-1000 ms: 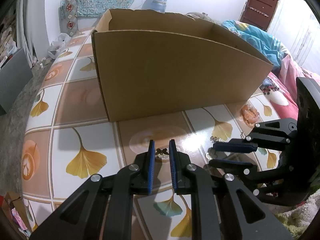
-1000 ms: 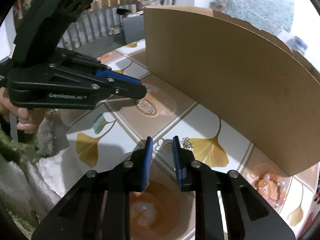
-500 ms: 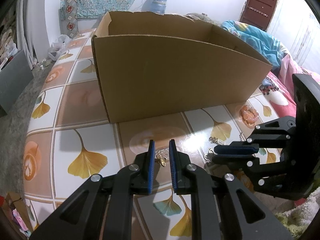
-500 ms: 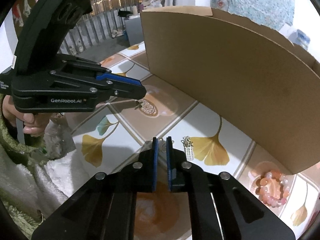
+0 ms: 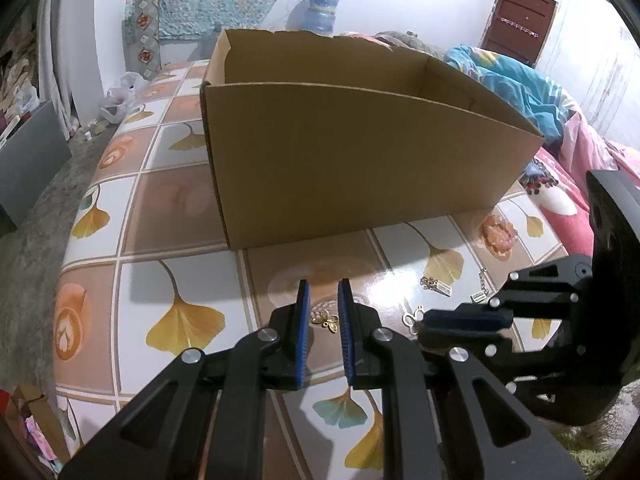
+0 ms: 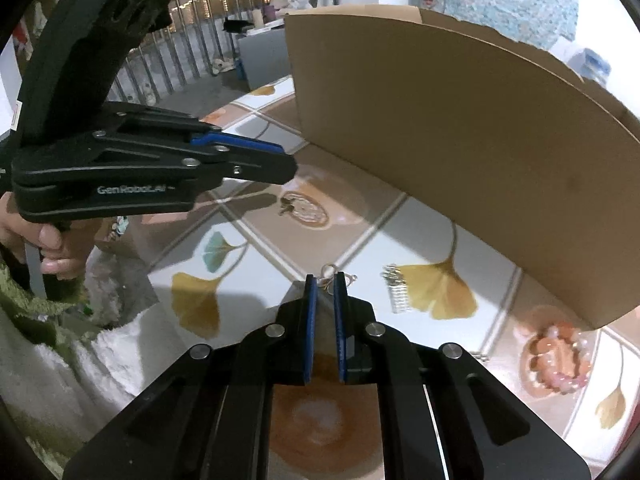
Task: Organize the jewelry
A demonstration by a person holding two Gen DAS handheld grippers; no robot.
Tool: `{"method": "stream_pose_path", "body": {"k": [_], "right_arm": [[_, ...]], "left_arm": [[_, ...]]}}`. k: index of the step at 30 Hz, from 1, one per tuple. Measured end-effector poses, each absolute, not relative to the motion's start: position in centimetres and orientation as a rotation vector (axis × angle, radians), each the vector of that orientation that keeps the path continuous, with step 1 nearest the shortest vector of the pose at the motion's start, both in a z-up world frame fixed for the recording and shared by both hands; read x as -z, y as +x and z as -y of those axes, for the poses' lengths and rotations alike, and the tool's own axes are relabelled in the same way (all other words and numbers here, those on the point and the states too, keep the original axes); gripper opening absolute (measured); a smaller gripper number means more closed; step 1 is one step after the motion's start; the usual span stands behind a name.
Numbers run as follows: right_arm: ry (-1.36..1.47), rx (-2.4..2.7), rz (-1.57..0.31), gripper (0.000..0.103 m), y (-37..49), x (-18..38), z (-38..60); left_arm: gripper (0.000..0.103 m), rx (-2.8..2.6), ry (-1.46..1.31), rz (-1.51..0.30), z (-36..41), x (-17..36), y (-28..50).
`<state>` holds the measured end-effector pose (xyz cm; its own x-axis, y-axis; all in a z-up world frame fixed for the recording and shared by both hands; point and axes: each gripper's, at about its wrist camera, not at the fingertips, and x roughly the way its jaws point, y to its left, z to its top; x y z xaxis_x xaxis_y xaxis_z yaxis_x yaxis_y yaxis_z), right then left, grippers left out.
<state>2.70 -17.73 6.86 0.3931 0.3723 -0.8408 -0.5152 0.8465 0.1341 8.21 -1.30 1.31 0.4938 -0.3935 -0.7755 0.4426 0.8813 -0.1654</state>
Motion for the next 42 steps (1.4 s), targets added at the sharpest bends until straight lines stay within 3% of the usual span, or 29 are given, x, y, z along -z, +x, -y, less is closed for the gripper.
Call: {"method": "stream_pose_path", "body": {"k": [4,7,18,22,28,30,35,39,41,42], "right_arm": [[-0.135,-0.559,-1.018,0.009,2.6,-7.1,17.5],[-0.136,-0.545,-0.991,0.023,2.6,-7.7,17.9],[-0.195,-0.472,-0.980,0.024,1.9,-6.8,17.0],[-0.169,-0.459,-0.981,0.015,2.1,-6.9,17.7],[-0.147,-0.460,-0.980,0.014,2.0,-7.1,18.4],[-0.138,-0.466,-0.982,0.000,2.3,-6.9,18.3],[-0.116,-0.467,-0.994,0.000,2.2,-7.2,18.9],[-0.127,-0.487,-0.972,0.007,1.6,-8.0,18.9],[-0.154,-0.492,-0.960,0.022,1.4,-8.2,18.8],[-0.171,-0.498,-0.957,0.022,1.4,-8.2,18.8]], "left_arm": [[0.013,0.505,0.058,-0.922,1.1,-1.4,8.1],[0.013,0.506,0.058,-0.923,1.2,-1.3,8.1],[0.013,0.495,0.051,-0.925,0.9,-1.4,8.2],[0.013,0.496,0.053,-0.925,0.9,-1.4,8.2],[0.013,0.497,0.054,-0.923,0.9,-1.5,8.1],[0.013,0.496,0.054,-0.921,0.9,-1.6,8.1],[0.013,0.493,0.055,-0.920,0.9,-1.6,8.0],[0.013,0.494,0.056,-0.919,0.9,-1.7,8.0],[0.013,0.495,0.054,-0.920,0.8,-1.7,8.0],[0.013,0.495,0.055,-0.920,0.8,-1.7,8.0]]}}
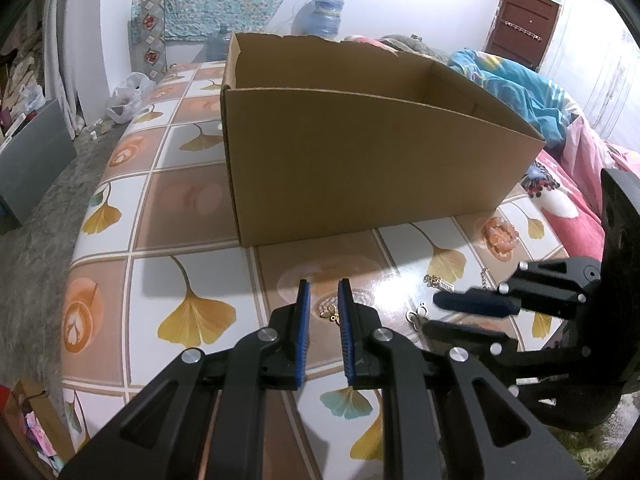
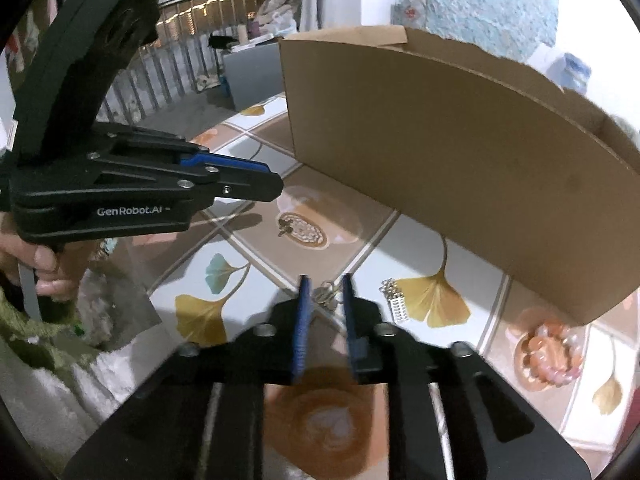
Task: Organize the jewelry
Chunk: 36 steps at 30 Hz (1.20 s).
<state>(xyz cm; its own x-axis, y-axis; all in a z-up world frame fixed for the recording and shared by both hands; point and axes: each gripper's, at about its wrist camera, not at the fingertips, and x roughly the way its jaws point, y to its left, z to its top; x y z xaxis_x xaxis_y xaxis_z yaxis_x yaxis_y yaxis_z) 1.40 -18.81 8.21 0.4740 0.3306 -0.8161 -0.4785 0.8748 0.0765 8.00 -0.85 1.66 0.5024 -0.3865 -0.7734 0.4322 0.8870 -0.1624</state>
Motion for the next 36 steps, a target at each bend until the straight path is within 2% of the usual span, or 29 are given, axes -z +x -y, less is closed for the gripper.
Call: {"method": "stream_pose_path", "body": {"k": [11,14,23,24,25,30,33,34,36], "right_arm": [[-0.270,-0.568,-1.061,0.023,3.4,-7.4,18.0],[-0.277,-0.560,-1.084,0.018,3.7,-7.5,17.8],[-0.245,-0.556,-1.082,0.017,3.8,-7.1,18.0],[-0.245,-0.557,-1.082,0.015,3.8,-7.1,18.1],[-0.242,-0.563,-1.081,0.000,3.8,-7.2,18.1],[-0.232,-0.560,-1.087,0.000,4.0,-7.4,18.6],[-0.224,-0.563,-1.083,0.004,4.0,-7.9,18.9],[-0.231,-0.562,-1.082,0.006,4.0,-8.0,18.8],[-0.243,-0.565,-1.091,0.019,4.2,-8.2,18.9]], "left_arm": [[0.013,0.491,0.050,-0.923,0.6,-1.7,7.8],[0.013,0.490,0.049,-0.925,0.5,-1.6,7.8],[0.013,0.489,0.046,-0.927,0.5,-1.4,8.0],[0.013,0.487,0.045,-0.926,0.4,-1.3,8.1],[0.013,0.486,0.044,-0.926,0.4,-1.3,8.1],[0.013,0.484,0.046,-0.925,0.3,-1.3,8.1],[0.013,0.481,0.044,-0.925,0.2,-1.3,8.0],[0.013,0.480,0.043,-0.924,0.1,-1.3,8.0],[0.013,0.477,0.039,-0.922,0.1,-1.3,8.0]]}}
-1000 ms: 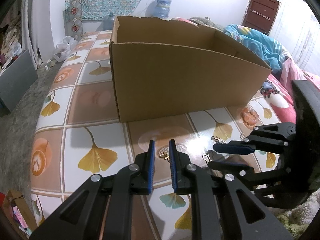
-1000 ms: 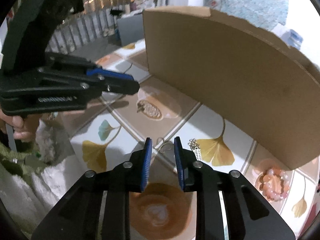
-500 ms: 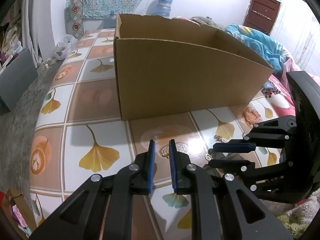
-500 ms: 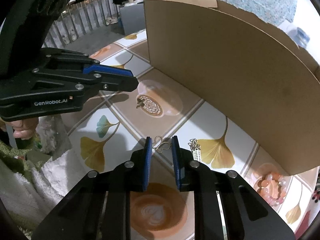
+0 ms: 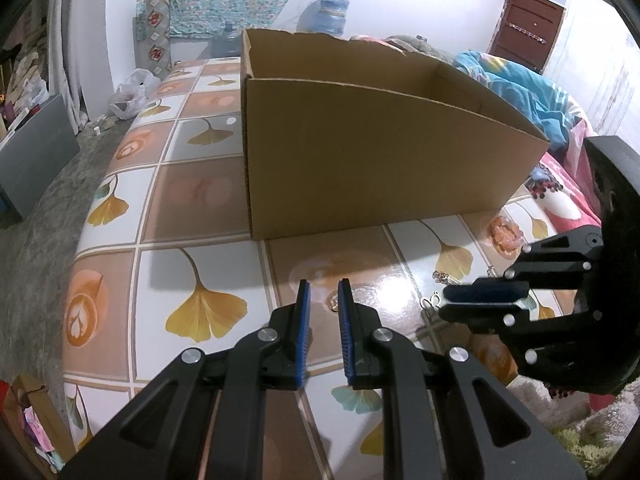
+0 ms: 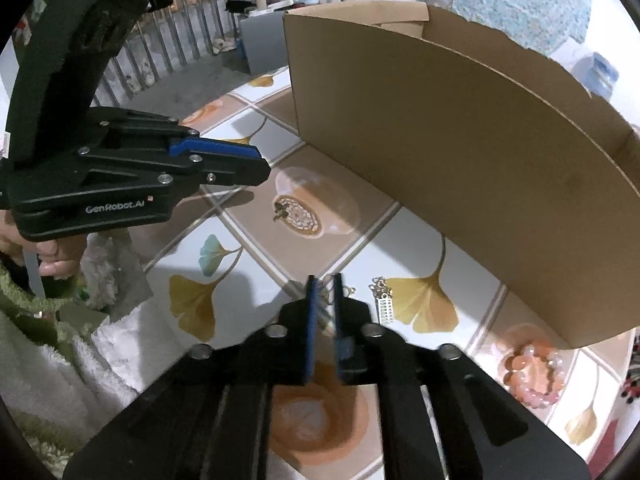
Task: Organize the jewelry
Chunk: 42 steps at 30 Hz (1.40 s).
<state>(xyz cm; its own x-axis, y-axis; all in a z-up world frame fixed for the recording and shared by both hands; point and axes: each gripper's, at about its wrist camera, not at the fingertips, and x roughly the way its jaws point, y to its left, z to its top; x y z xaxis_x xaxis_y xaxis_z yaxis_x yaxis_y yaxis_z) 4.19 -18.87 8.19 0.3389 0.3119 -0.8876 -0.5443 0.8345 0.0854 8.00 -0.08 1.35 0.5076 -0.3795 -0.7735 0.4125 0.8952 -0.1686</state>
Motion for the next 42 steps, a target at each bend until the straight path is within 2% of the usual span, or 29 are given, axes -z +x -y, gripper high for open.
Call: {"method": "stream_pose_path", "body": {"k": [1,4,18,21,24,31,35,37,38,42], "right_arm": [[-0.246,-0.568,-1.095,0.024,4.3,-8.3,18.9],[-0.274,-0.589,-1.113,0.025,4.5,-8.3,18.5],[-0.316,-0.558,-1.203,0.026,6.3,-6.8,16.8],[-0.326,-0.558,-1.211,0.019,6.5,-6.7,16.6],[-0.303,-0.566,-1.222,0.002,6.5,-6.9,17.2],[-0.267,-0.566,-1.230,0.001,6.5,-6.9,17.3],[-0.232,-0.563,-1.224,0.010,6.4,-7.1,17.5],[-0.230,-0.561,-1.196,0.024,6.2,-7.5,17.3],[-0.233,-0.555,-1.182,0.027,6.2,-7.7,17.1],[-0.268,-0.532,-1.153,0.027,6.3,-7.5,16.4]], "left_arm": [[0.013,0.477,0.038,-0.921,0.1,-1.3,8.0],[0.013,0.477,0.034,-0.920,0.0,-1.3,7.9],[0.013,0.476,0.005,-0.922,-0.7,-1.0,8.0],[0.013,0.476,-0.001,-0.924,-0.8,-0.9,8.0],[0.013,0.475,-0.008,-0.923,-1.0,-0.8,8.0],[0.013,0.473,-0.012,-0.923,-1.2,-0.7,8.0],[0.013,0.470,-0.014,-0.920,-1.4,-0.7,8.0],[0.013,0.468,-0.017,-0.921,-1.5,-0.7,8.0],[0.013,0.468,-0.019,-0.921,-1.5,-0.7,8.0],[0.013,0.470,-0.017,-0.920,-1.5,-0.7,8.0]]}}
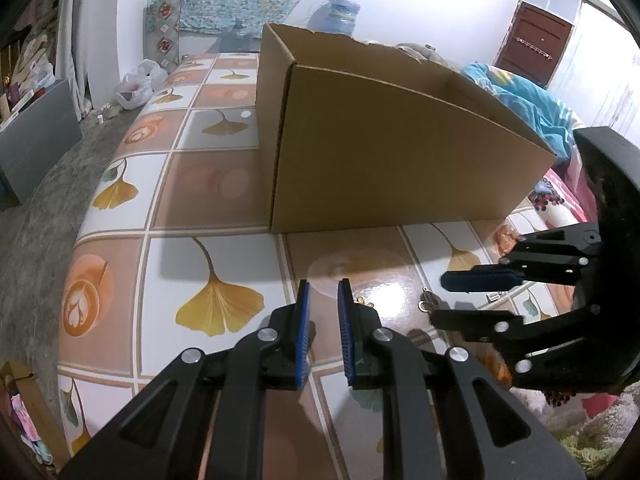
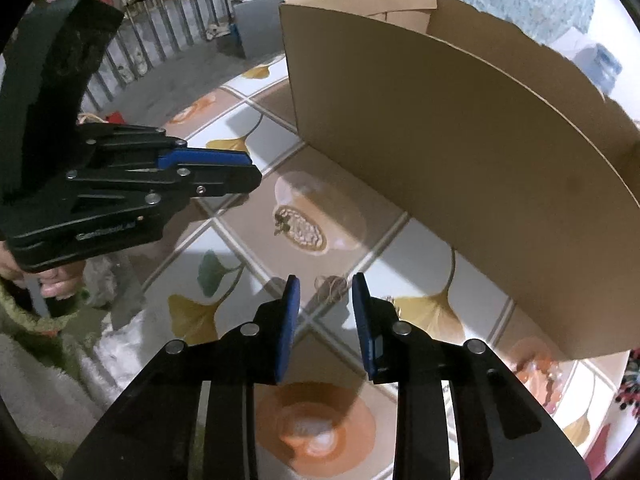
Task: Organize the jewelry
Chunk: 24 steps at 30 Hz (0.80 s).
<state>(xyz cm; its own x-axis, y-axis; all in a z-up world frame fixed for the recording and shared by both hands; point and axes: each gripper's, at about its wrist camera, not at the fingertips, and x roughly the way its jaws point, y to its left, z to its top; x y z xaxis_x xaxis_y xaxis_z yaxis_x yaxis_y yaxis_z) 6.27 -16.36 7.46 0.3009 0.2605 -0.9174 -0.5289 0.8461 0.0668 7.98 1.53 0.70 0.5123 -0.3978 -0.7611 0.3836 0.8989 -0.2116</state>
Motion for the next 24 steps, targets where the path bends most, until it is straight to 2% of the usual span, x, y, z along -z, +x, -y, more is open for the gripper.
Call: {"method": "stream_pose_path", "body": {"k": [2,4,15,16,24], "right_arm": [[-0.290,-0.520,-1.156,0.023,6.3,-6.8,16.1],[-0.291,-0.518,-1.150,0.013,6.3,-6.8,15.9],[-0.250,-0.511,-1.149,0.013,6.2,-6.9,16.4],[-0.244,-0.515,-1.149,0.000,6.2,-6.9,16.5],[-0.205,-0.529,-1.149,0.000,6.0,-7.6,17.2]], "left_arm": [[0.013,0.469,-0.014,-0.919,-1.6,-0.7,8.0],[0.013,0.468,-0.016,-0.919,-1.6,-0.8,8.0],[0.013,0.461,-0.022,-0.916,-1.9,-0.9,7.8],[0.013,0.460,-0.022,-0.915,-2.0,-1.0,7.8],[0.013,0.452,-0.018,-0.911,-2.4,-1.3,7.6]]}}
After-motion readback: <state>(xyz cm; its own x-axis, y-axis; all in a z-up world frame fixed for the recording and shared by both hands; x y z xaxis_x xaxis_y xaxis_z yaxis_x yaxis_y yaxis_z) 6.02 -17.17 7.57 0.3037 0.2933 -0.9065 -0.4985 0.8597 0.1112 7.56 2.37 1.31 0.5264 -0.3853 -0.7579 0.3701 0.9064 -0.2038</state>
